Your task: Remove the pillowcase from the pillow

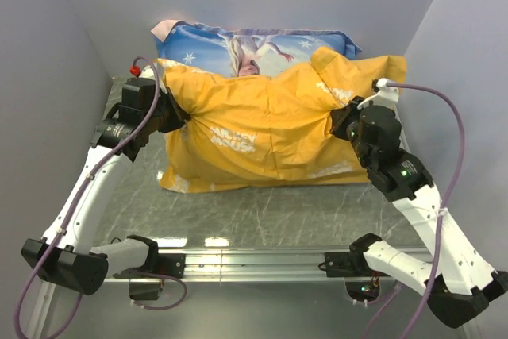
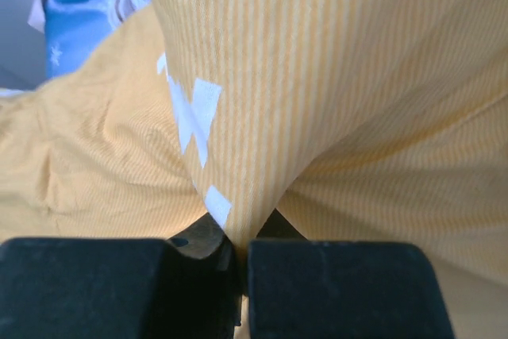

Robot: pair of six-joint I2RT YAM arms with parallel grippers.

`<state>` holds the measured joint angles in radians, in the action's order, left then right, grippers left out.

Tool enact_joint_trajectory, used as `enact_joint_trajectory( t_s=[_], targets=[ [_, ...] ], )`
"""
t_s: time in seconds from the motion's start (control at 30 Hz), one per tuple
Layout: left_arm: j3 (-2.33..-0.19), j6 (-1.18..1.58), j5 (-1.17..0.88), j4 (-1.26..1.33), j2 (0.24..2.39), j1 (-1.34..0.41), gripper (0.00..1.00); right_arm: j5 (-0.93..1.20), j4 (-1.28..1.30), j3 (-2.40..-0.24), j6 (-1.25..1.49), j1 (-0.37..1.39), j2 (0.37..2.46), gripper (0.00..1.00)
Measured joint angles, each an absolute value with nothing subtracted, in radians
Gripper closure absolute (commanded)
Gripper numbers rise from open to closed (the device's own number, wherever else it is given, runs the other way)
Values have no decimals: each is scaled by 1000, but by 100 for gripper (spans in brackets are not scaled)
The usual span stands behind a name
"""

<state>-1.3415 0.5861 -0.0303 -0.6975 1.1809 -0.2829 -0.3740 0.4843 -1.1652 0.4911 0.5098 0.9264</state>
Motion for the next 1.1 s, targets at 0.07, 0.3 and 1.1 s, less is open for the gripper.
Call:
enact_joint_trajectory(
  t_s=[0.07,0.3,1.1],
  targets=[
    [-1342,584,-37,-706,1181,-294,100,-381,494,-1183,487,510,914,100],
    [-1304,583,-42,-699,1171,-301,100,-334,498,-1115,496,436,949,100],
    [-1149,562,78,-546,972,-303,25,-201,424,-993,527,501,816,22]
  ],
)
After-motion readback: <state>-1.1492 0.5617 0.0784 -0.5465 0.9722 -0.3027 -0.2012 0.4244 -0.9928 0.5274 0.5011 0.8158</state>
